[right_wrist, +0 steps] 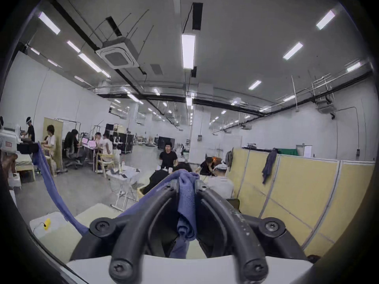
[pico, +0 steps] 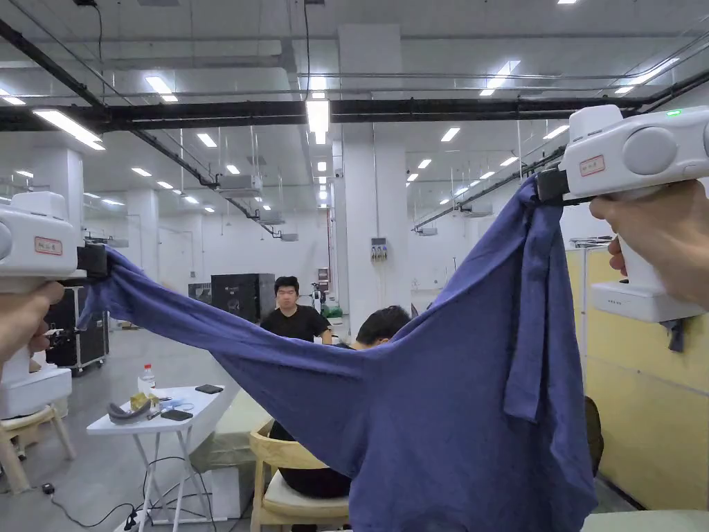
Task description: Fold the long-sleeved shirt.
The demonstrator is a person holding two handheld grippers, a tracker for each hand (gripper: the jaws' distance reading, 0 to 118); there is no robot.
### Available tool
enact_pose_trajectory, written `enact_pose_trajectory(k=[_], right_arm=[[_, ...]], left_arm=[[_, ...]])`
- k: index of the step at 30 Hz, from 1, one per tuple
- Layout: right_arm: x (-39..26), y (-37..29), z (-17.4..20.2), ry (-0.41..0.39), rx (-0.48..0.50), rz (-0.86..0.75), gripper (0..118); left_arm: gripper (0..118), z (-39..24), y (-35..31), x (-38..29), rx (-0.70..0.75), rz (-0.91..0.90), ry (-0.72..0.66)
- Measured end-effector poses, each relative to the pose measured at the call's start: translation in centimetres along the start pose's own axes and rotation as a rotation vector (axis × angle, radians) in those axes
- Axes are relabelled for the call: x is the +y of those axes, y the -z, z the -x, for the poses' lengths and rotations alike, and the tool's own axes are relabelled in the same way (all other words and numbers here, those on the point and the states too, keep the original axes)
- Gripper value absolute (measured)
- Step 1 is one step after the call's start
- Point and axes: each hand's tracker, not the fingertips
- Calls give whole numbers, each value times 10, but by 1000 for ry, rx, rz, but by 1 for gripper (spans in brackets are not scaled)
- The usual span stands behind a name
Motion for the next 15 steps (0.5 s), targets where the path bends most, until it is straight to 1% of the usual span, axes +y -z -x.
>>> enact_pose_trajectory(k=[5,9,12,15], right_arm=[[2,5,-6,8,-4,14,14],[-6,14,-11,-1,-27,27,14],[-15,27,-17,18,-36,39,14],[-25,45,-17,17,-45,41,14]], left_arm=[[4,4,9,0,-3,-6,-40],[4,0,20,-11,-2,20,-17],[4,-4,32,-19,-4,28,-14],[4,-12,49,-24,-2,29,-12]])
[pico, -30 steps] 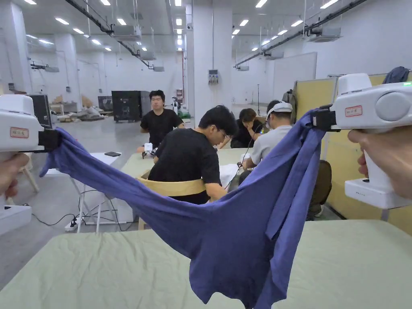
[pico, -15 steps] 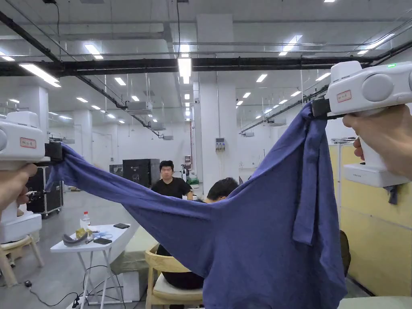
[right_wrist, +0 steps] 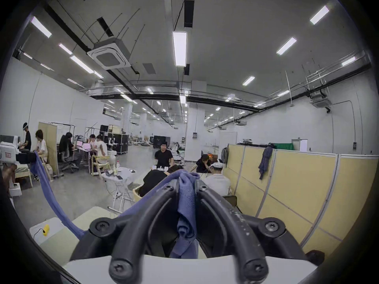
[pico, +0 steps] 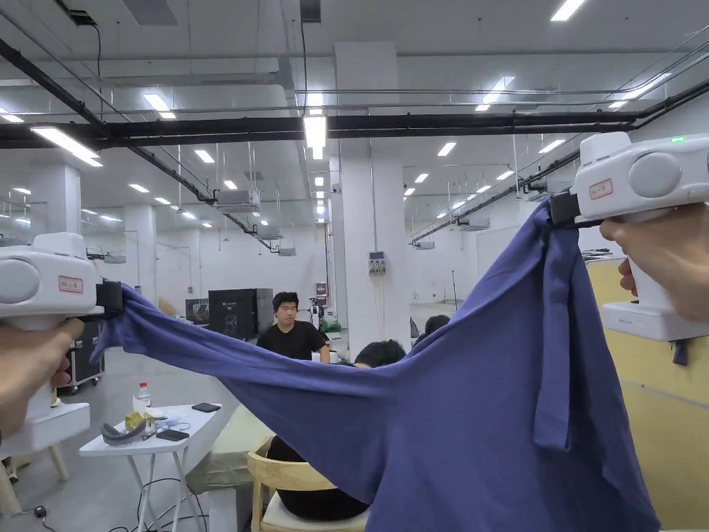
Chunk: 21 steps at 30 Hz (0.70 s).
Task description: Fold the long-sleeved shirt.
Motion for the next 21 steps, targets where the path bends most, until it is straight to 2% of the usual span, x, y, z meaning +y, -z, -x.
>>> enact_pose_trajectory(k=[11,21], right_arm=[[-20,94,20,-42,-17,14,14],[-5,172,36,-14,-18,-17,14]], left_arm=[[4,-33,91,-8,11,2,59],[4,-37,158,10,-1,-35,22]])
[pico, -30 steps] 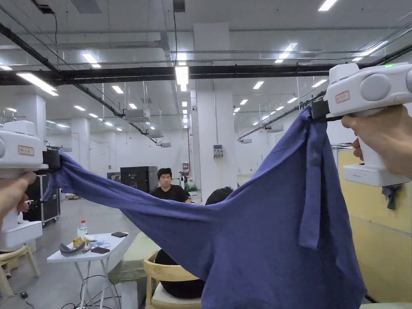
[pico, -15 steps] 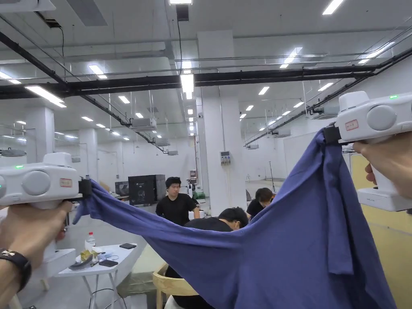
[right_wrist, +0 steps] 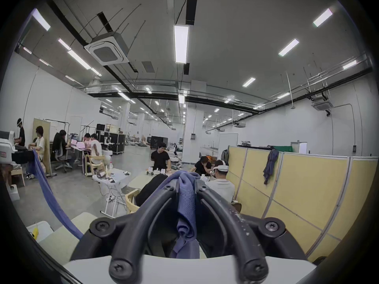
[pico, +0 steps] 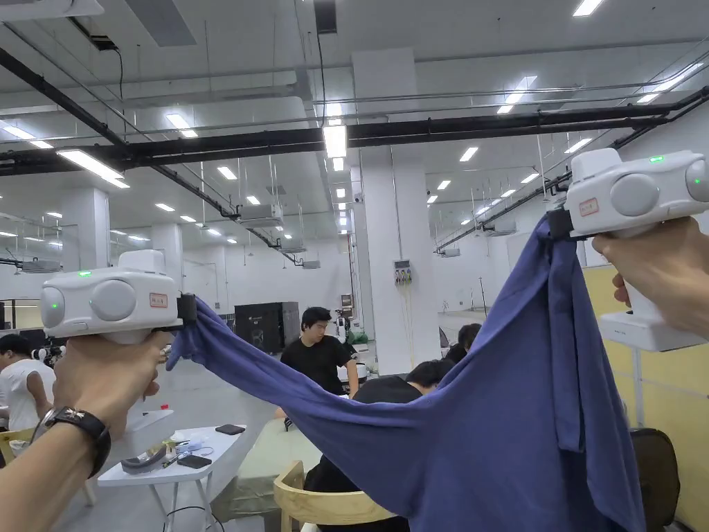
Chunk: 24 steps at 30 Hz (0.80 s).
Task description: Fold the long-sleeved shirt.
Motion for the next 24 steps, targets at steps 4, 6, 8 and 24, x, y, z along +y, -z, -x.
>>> enact_pose_trajectory(k=[4,6,8,24], right_arm=[[-2,21,7,-6,16,-12,14],[-5,32,10,-9,25,-10,14],[-13,40,11,-18,30,-5,14],[-203,77,9,69,131,237,14]], left_arm=[[4,2,21,0,-4,-8,-10],[4,3,31,-2,-1,-3,-2],[4,4,41,-9,4,6,1],[4,3,69,-160,-17,202,28]])
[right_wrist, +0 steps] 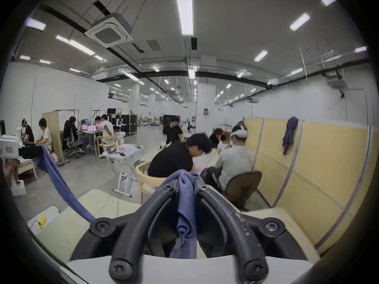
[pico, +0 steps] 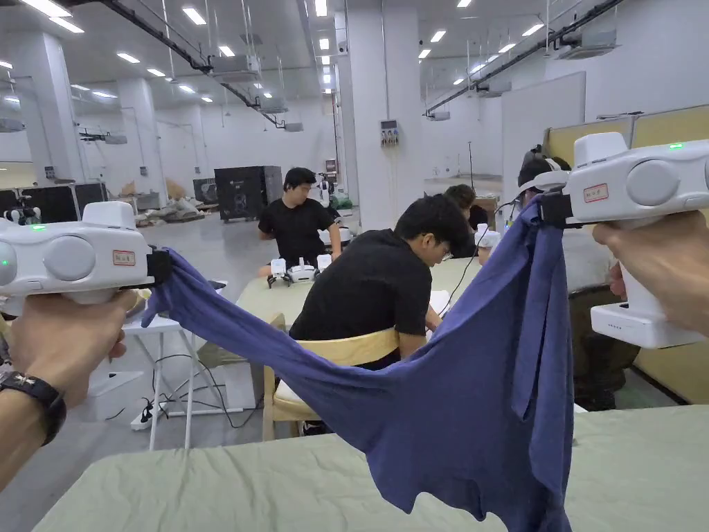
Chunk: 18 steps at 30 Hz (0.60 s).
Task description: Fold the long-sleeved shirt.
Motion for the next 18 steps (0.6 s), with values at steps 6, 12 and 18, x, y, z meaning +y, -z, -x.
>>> enact_pose_trajectory(k=[6,12,18], right_arm=[[-78,1,0,-9,45,83,14],[-143,-36,10,22,101,152,14],[-211,-92,26,39,125,217,14]], left_arm=[[4,9,-3,-72,-10,81,-35],[4,14,-35,-139,-31,144,-56],[4,30,-88,-207,-30,221,-112]])
